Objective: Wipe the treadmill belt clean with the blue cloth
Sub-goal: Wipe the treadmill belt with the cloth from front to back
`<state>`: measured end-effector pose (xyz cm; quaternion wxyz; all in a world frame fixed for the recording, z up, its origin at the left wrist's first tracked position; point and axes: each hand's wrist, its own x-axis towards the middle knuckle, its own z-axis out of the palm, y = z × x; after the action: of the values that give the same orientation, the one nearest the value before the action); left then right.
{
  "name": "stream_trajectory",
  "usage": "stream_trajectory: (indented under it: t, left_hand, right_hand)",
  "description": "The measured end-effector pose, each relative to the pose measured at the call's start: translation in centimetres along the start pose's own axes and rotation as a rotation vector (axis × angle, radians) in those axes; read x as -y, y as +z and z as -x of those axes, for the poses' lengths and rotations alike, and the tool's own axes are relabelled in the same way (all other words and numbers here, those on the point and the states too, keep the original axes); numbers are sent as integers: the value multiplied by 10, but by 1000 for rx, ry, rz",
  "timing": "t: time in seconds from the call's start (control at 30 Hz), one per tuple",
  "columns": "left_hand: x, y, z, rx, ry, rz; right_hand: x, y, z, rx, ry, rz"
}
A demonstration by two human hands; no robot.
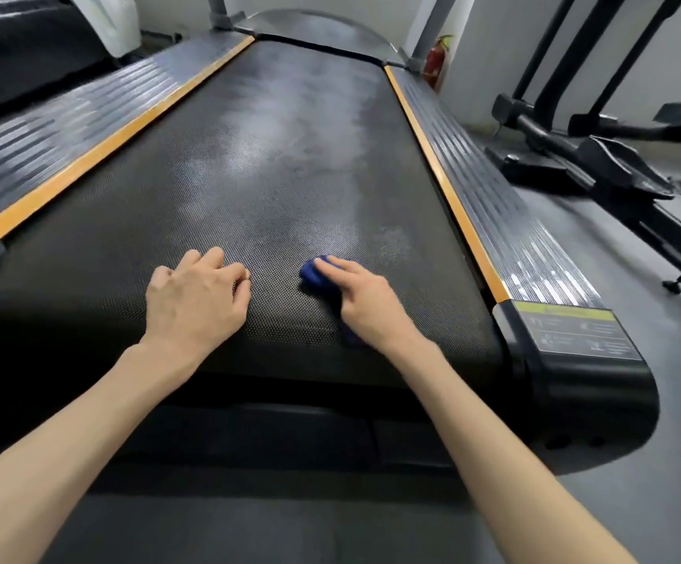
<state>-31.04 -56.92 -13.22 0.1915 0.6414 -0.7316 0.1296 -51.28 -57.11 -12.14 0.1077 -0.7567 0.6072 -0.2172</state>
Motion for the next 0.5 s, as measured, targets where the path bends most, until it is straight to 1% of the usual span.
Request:
stream_trajectory:
  t: [0.03,0.13,0.17,0.2,0.23,0.27,0.33,0.4,0.43,0.47,0.5]
  left_hand:
    - [1,0,1,-8,0,-10]
    - [2,1,2,-24,-14,31]
    - [3,2,1,-34,-17,39]
    - [3,3,0,-46,-17,38]
    - [2,4,-1,-61,-16,31]
    - [1,4,-2,-74,-13,25]
    - [-1,4,-2,-83,-14,18]
    - [0,4,-1,-90,-18,3]
    - [1,5,-1,-91,-19,-5]
    - [2,5,-1,-92,-21,-6]
    - [3,6,-1,-95,-29,-3]
  right_hand:
    - [-18,-8,-6,-17,73,8]
    - [-75,-40,-20,-101,445,179]
    - [-82,-47,-26,-102,526,223]
    - [-81,-48,-33,-101,549,253]
    - [-72,-44,-41,-98,519,265]
    - [-58,-35,-47,-88,443,257]
    - [-25,-10,-53,-48,189,215]
    - [1,10,-53,45,-83,155]
    - [2,15,-55,90,-167,128]
    - [-6,13,-61,108,-180,108]
    - [-22,6,-68,92,-119,114]
